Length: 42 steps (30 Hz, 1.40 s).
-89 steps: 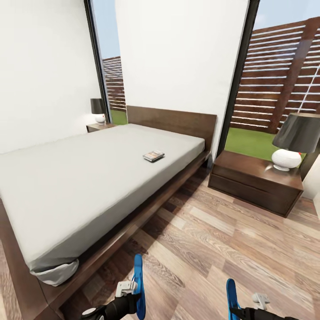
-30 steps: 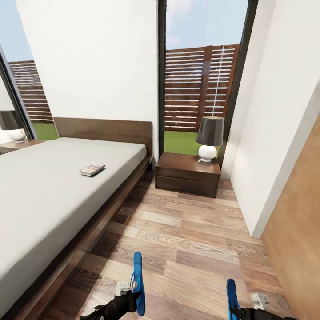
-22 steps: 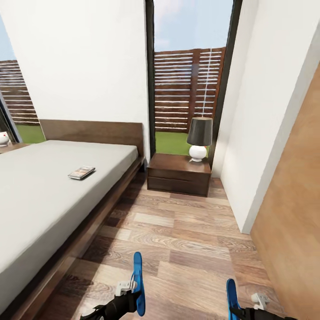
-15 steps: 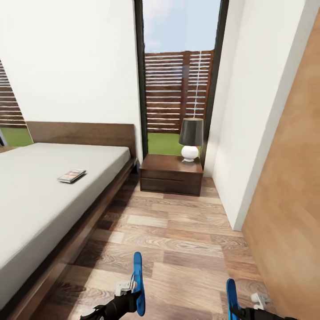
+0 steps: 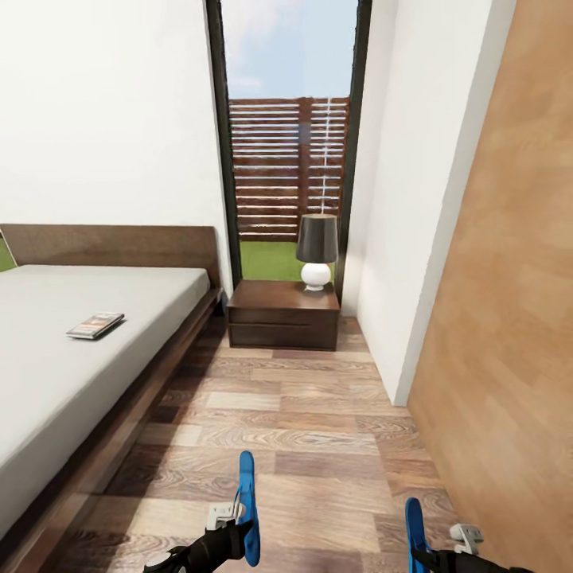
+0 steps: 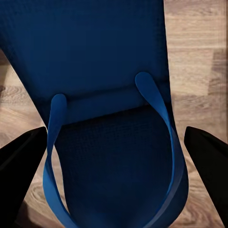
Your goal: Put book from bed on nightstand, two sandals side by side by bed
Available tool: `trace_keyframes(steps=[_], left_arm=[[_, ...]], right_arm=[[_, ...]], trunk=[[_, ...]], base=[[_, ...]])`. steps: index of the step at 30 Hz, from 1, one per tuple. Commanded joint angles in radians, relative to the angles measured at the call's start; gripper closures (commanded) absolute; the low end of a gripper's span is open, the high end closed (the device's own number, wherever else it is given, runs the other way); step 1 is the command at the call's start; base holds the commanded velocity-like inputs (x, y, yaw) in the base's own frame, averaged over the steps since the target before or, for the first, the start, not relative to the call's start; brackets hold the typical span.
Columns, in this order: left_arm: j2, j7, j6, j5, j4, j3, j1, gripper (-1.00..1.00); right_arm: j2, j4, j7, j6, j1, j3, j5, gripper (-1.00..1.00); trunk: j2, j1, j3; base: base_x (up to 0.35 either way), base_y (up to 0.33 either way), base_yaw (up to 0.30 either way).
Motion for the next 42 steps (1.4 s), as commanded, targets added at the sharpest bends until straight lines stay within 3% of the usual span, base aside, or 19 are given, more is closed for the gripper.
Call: trace_keyframes(steps=[1, 29, 42], left_arm=[[-0.001, -0.004, 0.002, 0.001, 0.001, 0.005, -0.001, 1.0], [-0.001, -0.004, -0.002, 0.001, 0.001, 0.005, -0.001, 1.0], [-0.001, -0.004, -0.002, 0.001, 0.001, 0.005, -0.001, 1.0]], right_arm=[[-0.001, -0.001, 0.0, 0.009, 0.0, 0.005, -0.011, 1.0], [-0.001, 0.001, -0.001, -0.028, 0.0, 0.005, -0.011, 1.0], [-0.001, 0.001, -0.001, -0.028, 0.0, 0.005, -0.011, 1.0]], trunk=[[0.0, 0.0, -0.001], [0.0, 0.0, -0.001], [0.0, 0.0, -0.001]], base=[[0.0, 0.0, -0.028], [0.25, -0.001, -0.002], [0.285, -0.111, 0.0]])
